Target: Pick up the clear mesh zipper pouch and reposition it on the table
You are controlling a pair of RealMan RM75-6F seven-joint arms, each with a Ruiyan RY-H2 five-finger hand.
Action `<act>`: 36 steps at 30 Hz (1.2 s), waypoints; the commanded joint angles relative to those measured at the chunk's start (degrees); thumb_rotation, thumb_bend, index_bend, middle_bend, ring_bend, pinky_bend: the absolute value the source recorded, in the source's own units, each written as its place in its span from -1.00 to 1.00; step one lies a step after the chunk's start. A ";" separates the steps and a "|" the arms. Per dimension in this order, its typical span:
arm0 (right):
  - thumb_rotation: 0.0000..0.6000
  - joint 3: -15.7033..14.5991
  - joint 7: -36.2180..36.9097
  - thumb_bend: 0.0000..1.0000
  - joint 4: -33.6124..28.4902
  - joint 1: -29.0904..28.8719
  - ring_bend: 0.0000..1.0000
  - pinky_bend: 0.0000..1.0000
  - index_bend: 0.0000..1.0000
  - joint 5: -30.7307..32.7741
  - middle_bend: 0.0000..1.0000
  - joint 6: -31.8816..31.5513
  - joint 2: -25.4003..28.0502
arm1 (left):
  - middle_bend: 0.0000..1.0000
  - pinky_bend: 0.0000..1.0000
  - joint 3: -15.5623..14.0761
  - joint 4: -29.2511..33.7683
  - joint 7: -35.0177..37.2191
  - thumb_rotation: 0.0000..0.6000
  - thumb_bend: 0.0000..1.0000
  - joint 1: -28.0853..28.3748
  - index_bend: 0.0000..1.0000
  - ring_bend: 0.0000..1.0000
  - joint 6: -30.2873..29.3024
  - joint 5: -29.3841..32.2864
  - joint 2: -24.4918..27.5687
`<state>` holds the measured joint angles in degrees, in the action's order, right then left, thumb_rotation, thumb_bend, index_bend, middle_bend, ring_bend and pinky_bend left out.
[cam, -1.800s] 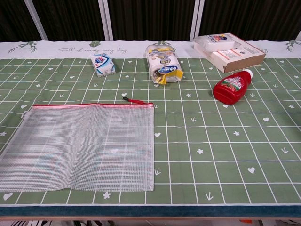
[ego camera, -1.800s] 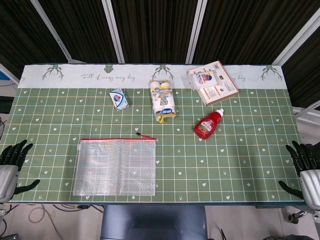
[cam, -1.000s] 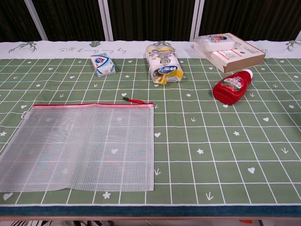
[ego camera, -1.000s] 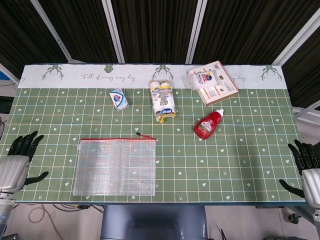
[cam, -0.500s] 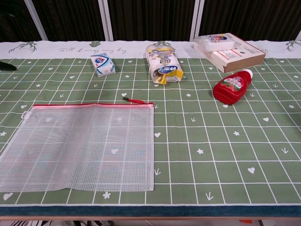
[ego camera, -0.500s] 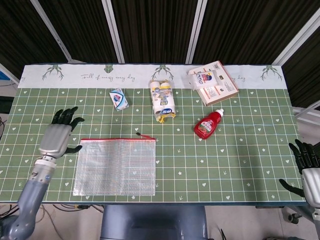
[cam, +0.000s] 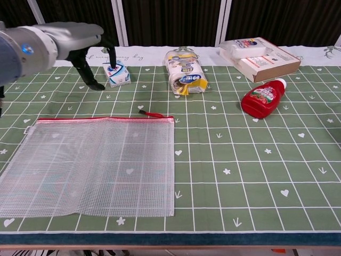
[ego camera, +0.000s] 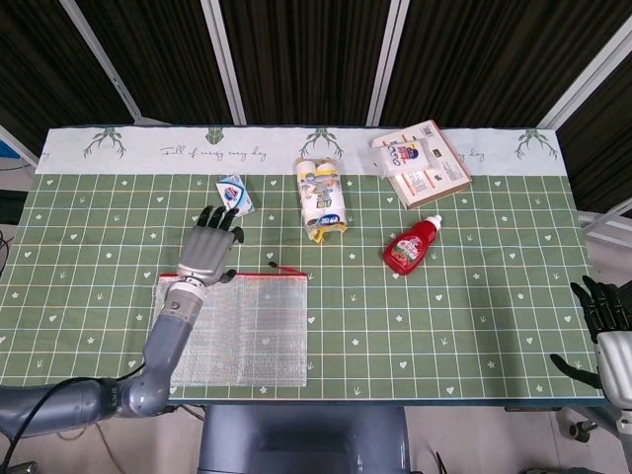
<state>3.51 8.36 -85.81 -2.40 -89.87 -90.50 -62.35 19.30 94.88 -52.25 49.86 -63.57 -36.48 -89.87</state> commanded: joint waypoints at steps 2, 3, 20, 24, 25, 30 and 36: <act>1.00 0.06 0.75 -0.78 -0.33 0.00 -1.00 -0.56 -1.00 0.40 -1.00 0.35 0.27 | -0.82 -1.00 0.52 -6.59 -2.62 1.00 -0.58 4.96 -0.14 -1.00 0.60 4.18 -5.89; 1.00 0.09 0.90 -0.78 -0.40 -0.01 -1.00 -0.56 -1.00 0.55 -1.00 0.46 0.34 | -0.82 -1.00 0.49 -7.71 -2.89 1.00 -0.58 5.70 -0.12 -1.00 0.70 4.68 -6.86; 1.00 0.48 2.35 -0.77 -0.89 0.01 -1.00 -0.56 -1.00 1.92 -1.00 1.43 0.97 | -0.81 -1.00 0.48 -27.29 -6.12 1.00 -0.49 15.38 0.00 -1.00 6.34 11.25 -19.61; 1.00 0.53 2.36 -0.77 -0.92 0.07 -1.00 -0.56 -1.00 2.00 -1.00 1.39 0.98 | -0.80 -1.00 0.19 -30.54 -6.17 1.00 -0.49 16.53 0.01 -1.00 7.77 11.72 -21.60; 1.00 0.55 2.39 -0.77 -0.91 0.09 -1.00 -0.56 -1.00 2.04 -1.00 1.38 0.98 | -0.80 -1.00 0.18 -31.31 -6.10 1.00 -0.49 16.75 0.01 -1.00 8.04 11.80 -22.05; 1.00 0.63 2.56 -0.76 -1.01 0.15 -1.00 -0.56 -1.00 2.35 -1.00 1.53 1.03 | -0.80 -1.00 0.01 -34.65 -6.18 1.00 -0.47 17.57 0.02 -1.00 9.22 12.31 -23.78; 1.00 0.65 2.81 -0.76 -1.13 0.23 -1.00 -0.56 -1.00 2.45 -1.00 1.61 1.16 | -0.80 -1.00 0.27 -37.70 -6.00 1.00 -0.41 18.17 0.02 -1.00 10.30 12.74 -25.23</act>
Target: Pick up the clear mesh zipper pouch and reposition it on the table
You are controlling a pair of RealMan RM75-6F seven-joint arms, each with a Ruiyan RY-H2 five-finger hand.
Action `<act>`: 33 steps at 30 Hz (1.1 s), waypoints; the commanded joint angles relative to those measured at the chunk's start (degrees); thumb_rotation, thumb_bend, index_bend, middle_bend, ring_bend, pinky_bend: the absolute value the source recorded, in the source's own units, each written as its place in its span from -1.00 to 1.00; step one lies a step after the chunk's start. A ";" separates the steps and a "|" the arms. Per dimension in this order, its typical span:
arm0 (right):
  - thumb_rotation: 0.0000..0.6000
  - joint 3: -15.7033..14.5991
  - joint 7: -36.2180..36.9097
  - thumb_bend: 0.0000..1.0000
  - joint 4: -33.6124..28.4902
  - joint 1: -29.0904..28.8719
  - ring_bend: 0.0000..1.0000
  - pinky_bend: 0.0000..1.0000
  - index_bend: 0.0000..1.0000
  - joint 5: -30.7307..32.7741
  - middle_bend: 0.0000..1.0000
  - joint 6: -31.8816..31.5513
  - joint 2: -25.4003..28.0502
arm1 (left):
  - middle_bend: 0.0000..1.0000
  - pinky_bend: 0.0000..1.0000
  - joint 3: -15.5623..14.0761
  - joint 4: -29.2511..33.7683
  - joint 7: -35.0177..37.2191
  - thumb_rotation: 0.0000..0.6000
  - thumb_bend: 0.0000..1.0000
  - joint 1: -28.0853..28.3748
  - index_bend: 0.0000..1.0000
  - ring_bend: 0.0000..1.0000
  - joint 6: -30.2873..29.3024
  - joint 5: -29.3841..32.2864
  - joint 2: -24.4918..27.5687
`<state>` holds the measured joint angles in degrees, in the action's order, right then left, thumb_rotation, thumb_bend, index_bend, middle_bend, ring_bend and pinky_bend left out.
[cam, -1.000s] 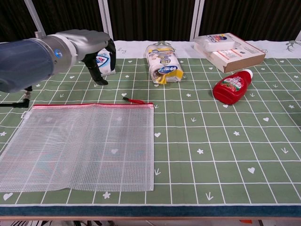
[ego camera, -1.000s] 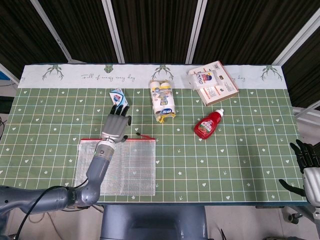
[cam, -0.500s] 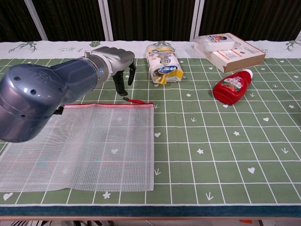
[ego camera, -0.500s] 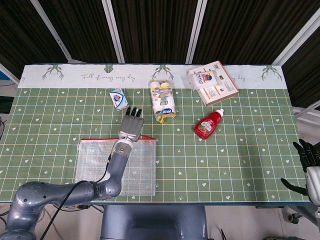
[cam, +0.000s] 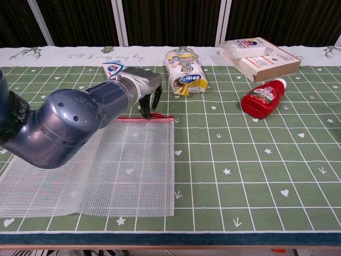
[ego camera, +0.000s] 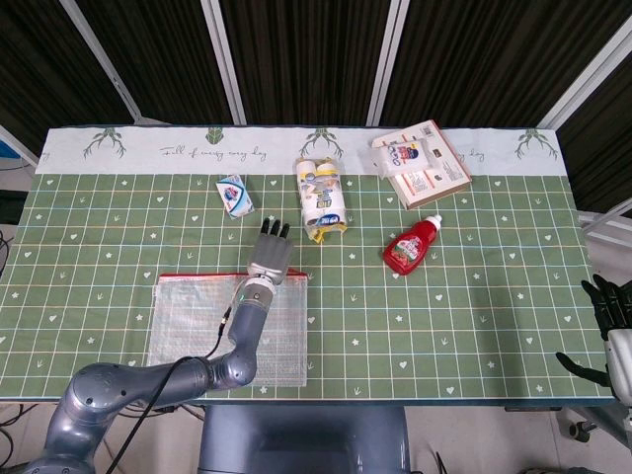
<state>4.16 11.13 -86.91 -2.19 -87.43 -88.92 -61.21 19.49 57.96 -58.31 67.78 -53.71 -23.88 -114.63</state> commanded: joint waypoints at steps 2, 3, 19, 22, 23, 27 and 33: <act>1.00 0.02 0.08 -0.76 -0.06 0.02 -1.00 -0.56 -1.00 0.04 -1.00 0.04 0.04 | -0.80 -1.00 0.05 -1.40 -0.01 1.00 -0.41 0.33 0.02 -1.00 0.71 0.24 -0.74; 1.00 0.03 0.09 -0.75 -0.06 0.03 -1.00 -0.56 -1.00 0.07 -1.00 0.05 0.03 | -0.80 -1.00 0.06 -1.63 0.01 1.00 -0.41 0.35 0.02 -1.00 0.81 0.25 -0.84; 1.00 0.16 0.60 -0.74 -0.21 0.15 -1.00 -0.56 -1.00 0.26 -1.00 0.11 0.25 | -0.78 -1.00 -0.10 -2.15 0.28 1.00 -0.33 0.02 0.10 -1.00 1.14 -0.44 -1.13; 1.00 0.16 0.58 -0.74 -0.23 0.18 -1.00 -0.56 -1.00 0.26 -1.00 0.11 0.26 | -0.78 -1.00 -0.18 -2.30 0.22 1.00 -0.32 -0.01 0.10 -1.00 1.22 -0.50 -1.24; 1.00 0.18 0.59 -0.74 -0.25 0.19 -1.00 -0.56 -1.00 0.30 -1.00 0.12 0.28 | -0.78 -1.00 -0.17 -2.37 0.24 1.00 -0.32 -0.02 0.10 -1.00 1.28 -0.51 -1.29; 1.00 0.29 0.77 -0.74 -0.37 0.23 -1.00 -0.56 -1.00 0.52 -1.00 0.15 0.34 | -0.78 -1.00 -0.19 -2.74 0.31 1.00 -0.29 -0.04 0.10 -1.00 1.51 -0.62 -1.49; 1.00 0.30 0.77 -0.74 -0.47 0.26 -1.00 -0.56 -1.00 0.43 -1.00 0.09 0.39 | -0.77 -1.00 -0.27 -3.18 0.10 1.00 -0.16 -0.10 0.11 -1.00 1.86 -0.51 -1.68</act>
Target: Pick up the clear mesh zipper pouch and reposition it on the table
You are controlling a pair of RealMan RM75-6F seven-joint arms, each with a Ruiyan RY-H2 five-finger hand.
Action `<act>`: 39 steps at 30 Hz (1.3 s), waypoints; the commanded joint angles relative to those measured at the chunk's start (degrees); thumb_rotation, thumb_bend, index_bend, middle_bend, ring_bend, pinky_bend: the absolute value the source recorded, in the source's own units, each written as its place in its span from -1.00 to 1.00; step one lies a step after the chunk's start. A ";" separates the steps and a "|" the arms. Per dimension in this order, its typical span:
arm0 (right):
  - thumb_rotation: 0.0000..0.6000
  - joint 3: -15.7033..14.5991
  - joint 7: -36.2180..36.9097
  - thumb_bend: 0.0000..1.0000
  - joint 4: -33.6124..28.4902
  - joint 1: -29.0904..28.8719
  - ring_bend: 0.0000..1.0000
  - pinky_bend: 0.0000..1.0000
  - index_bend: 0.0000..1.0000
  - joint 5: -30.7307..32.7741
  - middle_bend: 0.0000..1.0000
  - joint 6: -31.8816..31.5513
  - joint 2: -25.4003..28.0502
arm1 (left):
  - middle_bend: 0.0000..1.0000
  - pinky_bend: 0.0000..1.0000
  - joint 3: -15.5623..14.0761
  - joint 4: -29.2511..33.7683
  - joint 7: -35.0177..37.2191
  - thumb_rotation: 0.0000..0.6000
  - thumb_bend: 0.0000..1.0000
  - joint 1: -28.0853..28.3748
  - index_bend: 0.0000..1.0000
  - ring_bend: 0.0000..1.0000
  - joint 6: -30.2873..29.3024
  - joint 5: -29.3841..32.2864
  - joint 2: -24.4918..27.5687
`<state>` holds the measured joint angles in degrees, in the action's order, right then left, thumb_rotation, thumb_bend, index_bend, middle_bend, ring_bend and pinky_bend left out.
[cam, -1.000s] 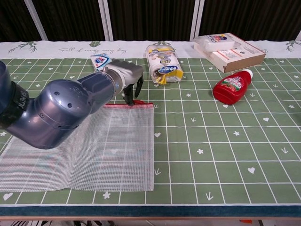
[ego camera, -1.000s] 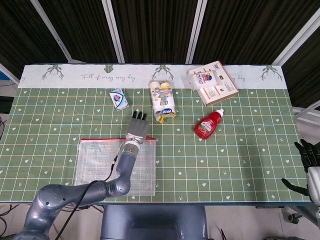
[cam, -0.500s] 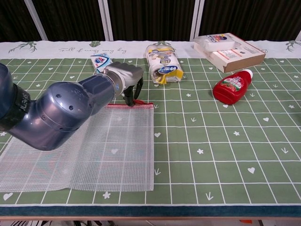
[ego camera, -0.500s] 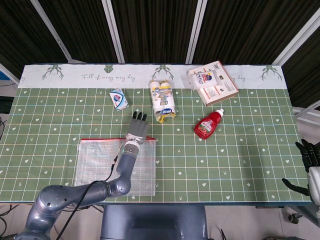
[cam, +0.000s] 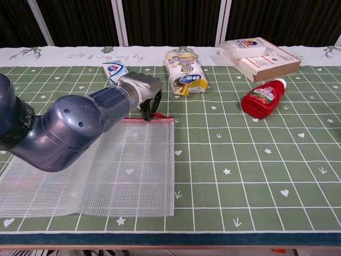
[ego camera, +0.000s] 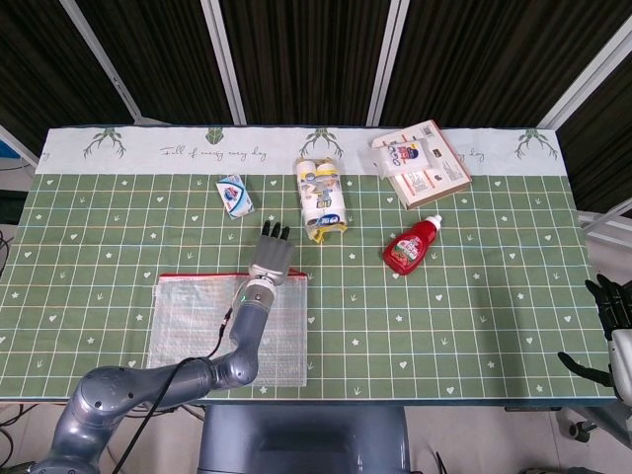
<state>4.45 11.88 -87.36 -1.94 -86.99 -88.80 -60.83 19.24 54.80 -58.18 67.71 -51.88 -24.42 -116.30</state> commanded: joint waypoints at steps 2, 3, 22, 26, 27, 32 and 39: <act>1.00 0.01 0.00 -0.73 -0.01 0.03 -1.00 -0.56 -1.00 0.00 -1.00 -0.02 0.00 | -0.77 -1.00 -0.03 -0.02 -0.06 1.00 -0.08 -0.07 0.12 -1.00 0.05 0.01 -0.02; 1.00 0.01 0.05 -0.73 -0.03 0.03 -1.00 -0.56 -1.00 0.04 -1.00 0.02 0.01 | -0.77 -1.00 0.00 0.01 0.01 1.00 -0.04 -0.09 0.13 -1.00 0.05 -0.05 -0.02; 1.00 -0.07 0.91 -0.73 -0.81 0.20 -1.00 -0.56 -1.00 -0.12 -1.00 0.02 0.47 | -0.76 -1.00 2.26 7.01 2.39 1.00 -0.01 0.84 0.15 -1.00 -3.61 -5.50 3.85; 1.00 0.10 1.30 -0.73 -1.92 0.17 -1.00 -0.56 -1.00 0.06 -1.00 0.09 0.97 | -0.75 -1.00 2.95 11.38 2.79 1.00 -0.01 1.24 0.16 -1.00 -5.36 -7.56 5.87; 1.00 0.14 1.28 -0.73 -2.46 0.16 -1.00 -0.56 -1.00 0.05 -1.00 0.08 1.18 | -0.75 -1.00 3.20 12.73 2.89 1.00 -0.01 1.41 0.16 -1.00 -5.82 -8.19 6.45; 1.00 0.26 2.01 -0.73 -8.71 -0.35 -1.00 -0.56 -1.00 1.18 -1.00 2.05 3.39 | -0.75 -1.00 4.75 18.60 3.24 1.00 -0.01 2.30 0.16 -1.00 -7.83 -9.83 8.74; 1.00 1.80 4.55 -0.71 -23.43 -3.46 -1.00 -0.56 -1.00 6.43 -1.00 9.65 8.71 | -0.75 -1.00 6.70 24.37 2.06 1.00 -0.01 4.24 0.16 -1.00 -10.03 -9.99 10.93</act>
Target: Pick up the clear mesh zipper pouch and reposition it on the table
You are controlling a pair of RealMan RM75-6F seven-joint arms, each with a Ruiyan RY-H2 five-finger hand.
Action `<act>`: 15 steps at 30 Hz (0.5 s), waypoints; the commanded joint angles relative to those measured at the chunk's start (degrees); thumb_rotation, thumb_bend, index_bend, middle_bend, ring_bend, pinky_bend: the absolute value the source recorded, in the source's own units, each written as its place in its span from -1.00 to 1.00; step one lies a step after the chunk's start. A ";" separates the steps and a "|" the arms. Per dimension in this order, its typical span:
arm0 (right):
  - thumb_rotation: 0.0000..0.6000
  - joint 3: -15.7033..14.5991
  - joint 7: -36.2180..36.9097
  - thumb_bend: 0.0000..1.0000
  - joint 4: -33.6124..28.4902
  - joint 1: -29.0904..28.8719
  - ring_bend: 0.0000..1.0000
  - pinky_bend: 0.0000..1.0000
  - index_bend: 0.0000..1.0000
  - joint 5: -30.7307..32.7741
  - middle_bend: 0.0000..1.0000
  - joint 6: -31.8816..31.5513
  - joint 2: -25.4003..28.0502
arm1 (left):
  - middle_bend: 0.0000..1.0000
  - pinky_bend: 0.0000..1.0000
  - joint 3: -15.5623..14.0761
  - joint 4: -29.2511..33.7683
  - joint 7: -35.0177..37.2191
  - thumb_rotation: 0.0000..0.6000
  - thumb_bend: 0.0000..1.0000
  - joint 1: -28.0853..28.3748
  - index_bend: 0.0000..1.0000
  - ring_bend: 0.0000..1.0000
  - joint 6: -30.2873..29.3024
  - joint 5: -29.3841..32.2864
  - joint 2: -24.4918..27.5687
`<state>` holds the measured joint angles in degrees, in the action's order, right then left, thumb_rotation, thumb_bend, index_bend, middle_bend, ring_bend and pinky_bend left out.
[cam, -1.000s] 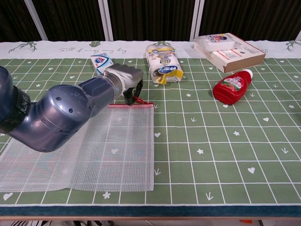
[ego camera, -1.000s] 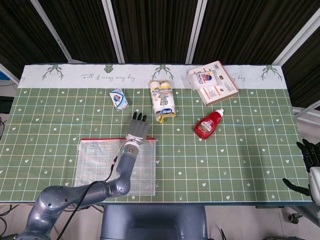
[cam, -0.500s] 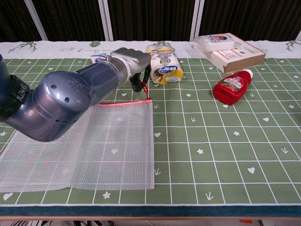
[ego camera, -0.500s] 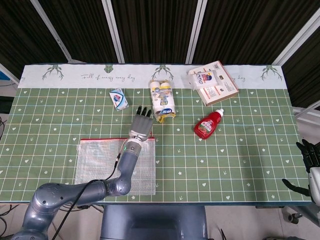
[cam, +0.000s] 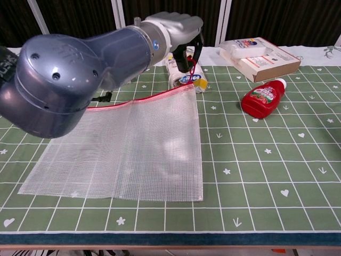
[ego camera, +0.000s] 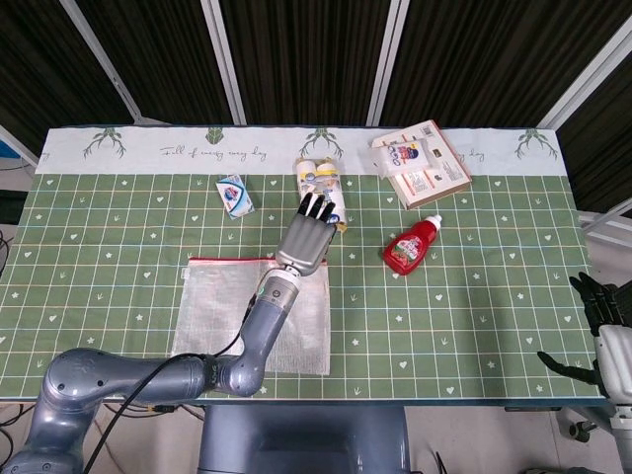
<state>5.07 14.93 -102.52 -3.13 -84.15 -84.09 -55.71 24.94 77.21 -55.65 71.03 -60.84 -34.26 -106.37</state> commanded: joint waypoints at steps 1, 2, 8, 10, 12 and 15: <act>1.00 1.55 1.52 -0.70 -10.39 -2.88 -1.00 -0.56 -1.00 4.65 -1.00 6.15 4.39 | -0.75 -1.00 1.24 2.74 -0.63 1.00 -0.01 1.16 0.16 -1.00 -1.42 -0.09 1.32; 1.00 2.12 1.44 -0.68 -12.65 -3.63 -1.00 -0.56 -1.00 5.95 -1.00 7.36 5.07 | -0.75 -1.00 1.44 3.44 -0.76 1.00 -0.01 1.39 0.16 -1.00 -1.73 -0.06 1.61; 1.00 5.94 0.91 -0.62 -23.18 -7.94 -1.00 -0.56 -0.80 15.75 -1.00 12.95 7.00 | -0.75 -1.00 2.58 7.16 -0.78 1.00 -0.01 2.27 0.16 -1.00 -3.30 0.49 2.89; 1.00 7.62 0.21 -0.60 -26.67 -10.37 -1.00 -0.56 -0.74 21.22 -0.99 15.69 7.69 | -0.75 -1.00 2.78 8.74 -0.80 1.00 -0.01 2.50 0.16 -1.00 -3.95 1.22 3.27; 1.00 8.84 -0.57 -0.59 -28.72 -12.48 -1.00 -0.56 -0.69 26.01 -0.97 17.75 7.97 | -0.75 -1.00 2.86 9.89 -0.95 1.00 -0.01 2.77 0.16 -1.00 -4.56 1.71 3.54; 1.00 10.22 -1.59 -0.58 -30.68 -15.73 -1.00 -0.56 -0.68 32.75 -0.97 20.69 7.67 | -0.75 -1.00 2.99 11.14 -0.93 1.00 -0.01 3.24 0.16 -1.00 -5.30 1.95 3.73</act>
<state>12.82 14.63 -129.56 -14.74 -58.03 -67.46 -48.62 27.82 87.96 -56.56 74.02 -65.80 -32.53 -102.81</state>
